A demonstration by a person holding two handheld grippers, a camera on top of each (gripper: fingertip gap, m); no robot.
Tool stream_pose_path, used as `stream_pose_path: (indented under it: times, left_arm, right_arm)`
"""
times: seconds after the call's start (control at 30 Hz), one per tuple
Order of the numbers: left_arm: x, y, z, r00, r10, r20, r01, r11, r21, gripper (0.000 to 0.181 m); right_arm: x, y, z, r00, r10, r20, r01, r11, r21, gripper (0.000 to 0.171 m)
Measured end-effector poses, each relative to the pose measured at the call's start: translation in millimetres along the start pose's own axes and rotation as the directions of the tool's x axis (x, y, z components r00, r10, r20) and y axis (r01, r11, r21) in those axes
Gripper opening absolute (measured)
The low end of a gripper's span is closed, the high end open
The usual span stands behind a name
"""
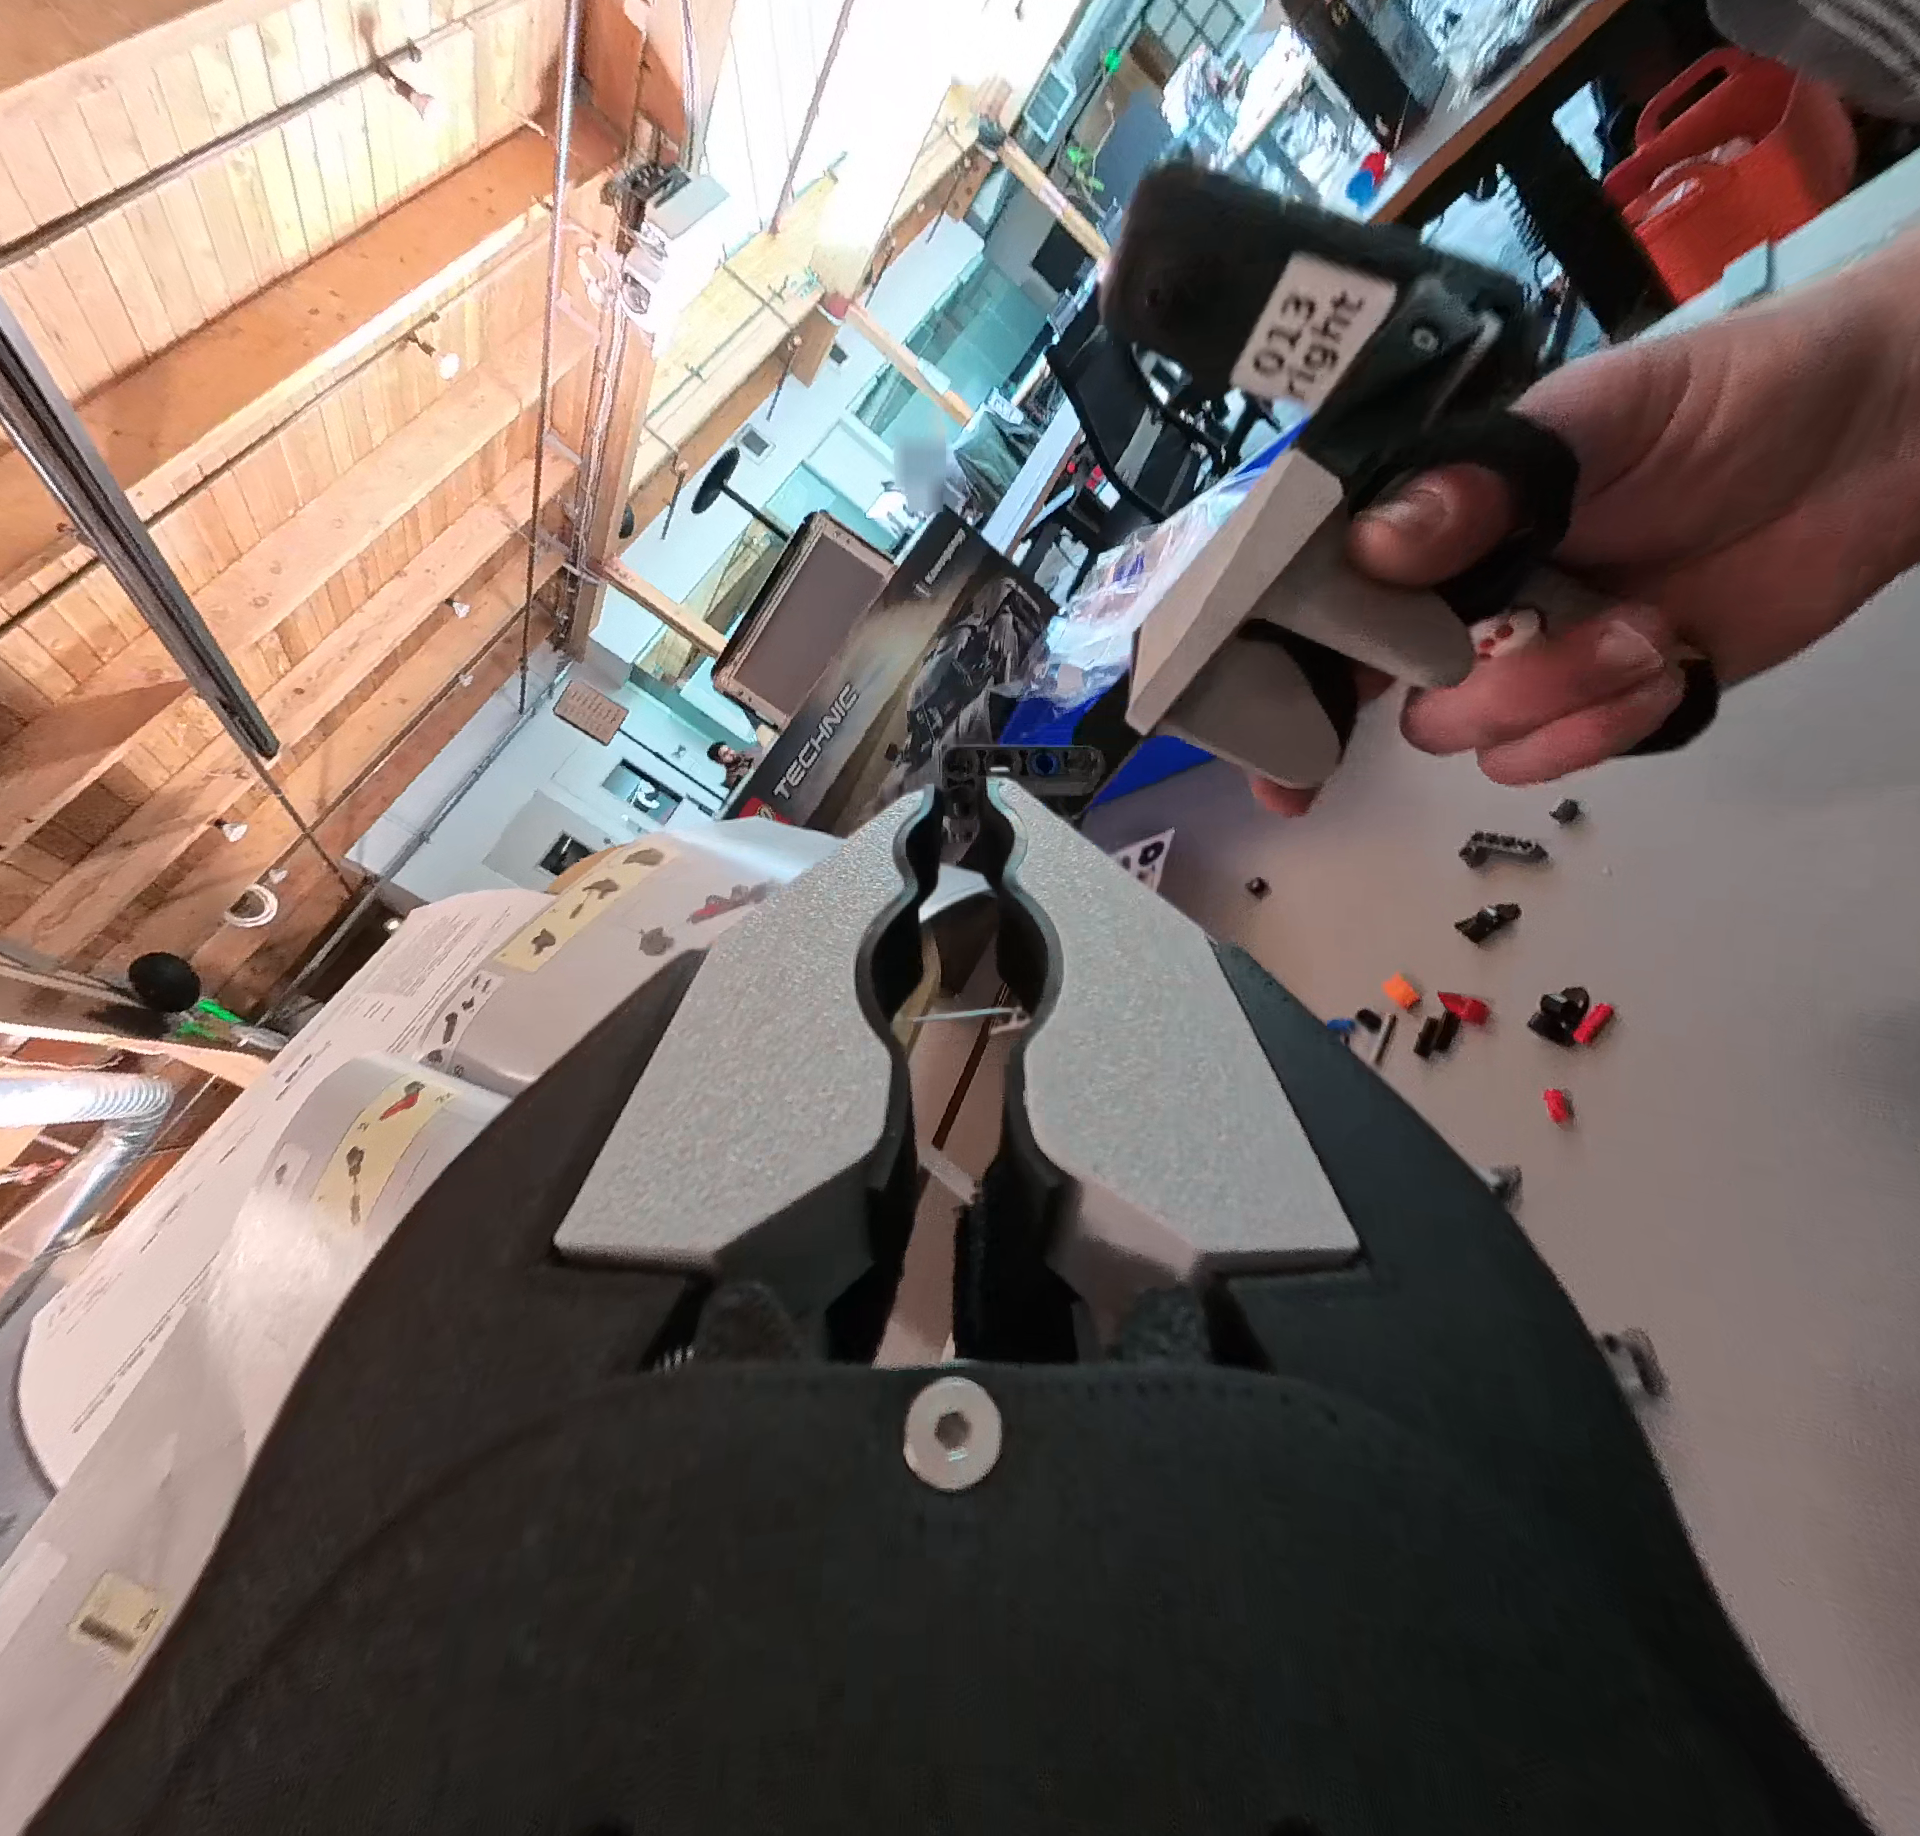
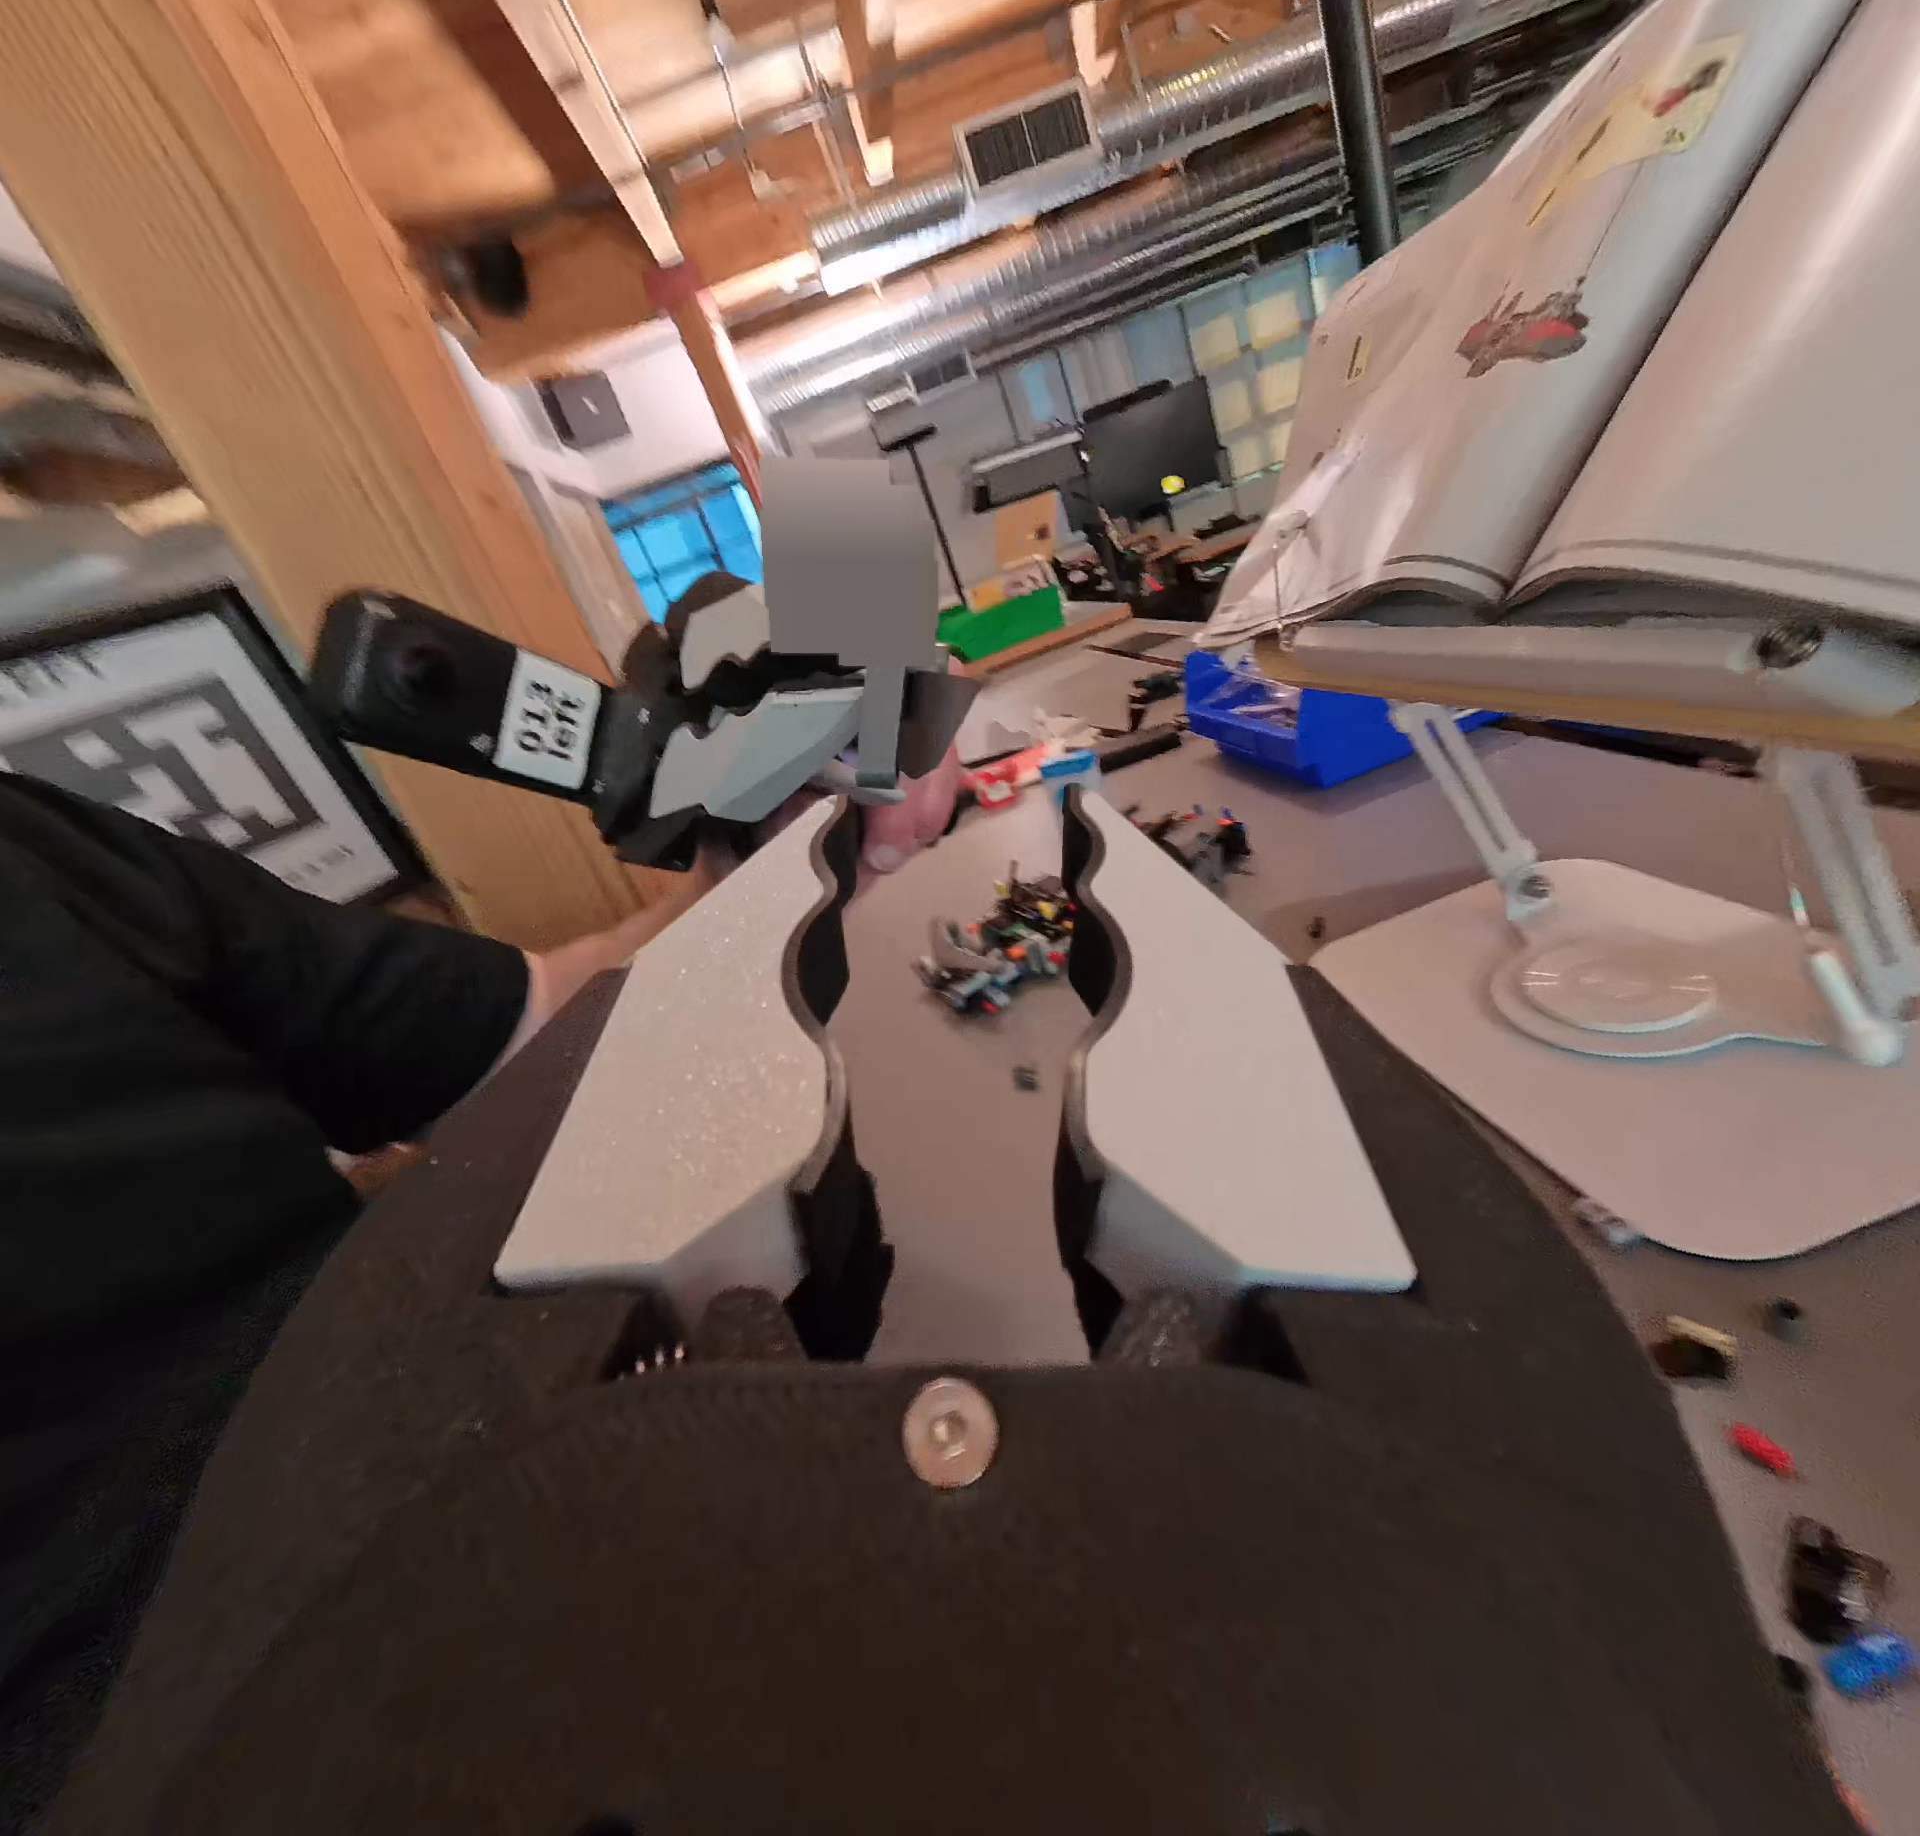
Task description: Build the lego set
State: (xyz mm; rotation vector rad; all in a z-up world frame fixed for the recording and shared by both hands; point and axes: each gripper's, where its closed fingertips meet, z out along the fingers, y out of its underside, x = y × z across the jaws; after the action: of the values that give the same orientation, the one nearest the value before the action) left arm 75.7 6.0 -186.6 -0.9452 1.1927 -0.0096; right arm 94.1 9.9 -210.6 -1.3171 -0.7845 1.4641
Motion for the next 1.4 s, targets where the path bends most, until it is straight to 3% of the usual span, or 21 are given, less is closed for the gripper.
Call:
stream_pose_path:
  times: [0.13,0.3,1.4]
  left_arm:
    - [9,14,-9,0.999,0.05,-0.004,-0.05,0.994,-0.094,0.004]
    - [17,25,-23,0.996,0.087,-0.017,-0.088,0.984,-0.155,0.005]
    - [16,36,-36,0.995,0.093,-0.023,-0.096,0.978,-0.187,0.004]
  right_arm:
    - [-2,11,6,0.987,-0.148,-0.06,0.144,0.987,-0.077,0.04]
    - [-4,19,13,0.974,-0.21,-0.083,0.2,0.973,-0.117,0.044]
    - [-8,34,24,0.973,-0.221,-0.069,0.207,0.964,-0.168,0.05]
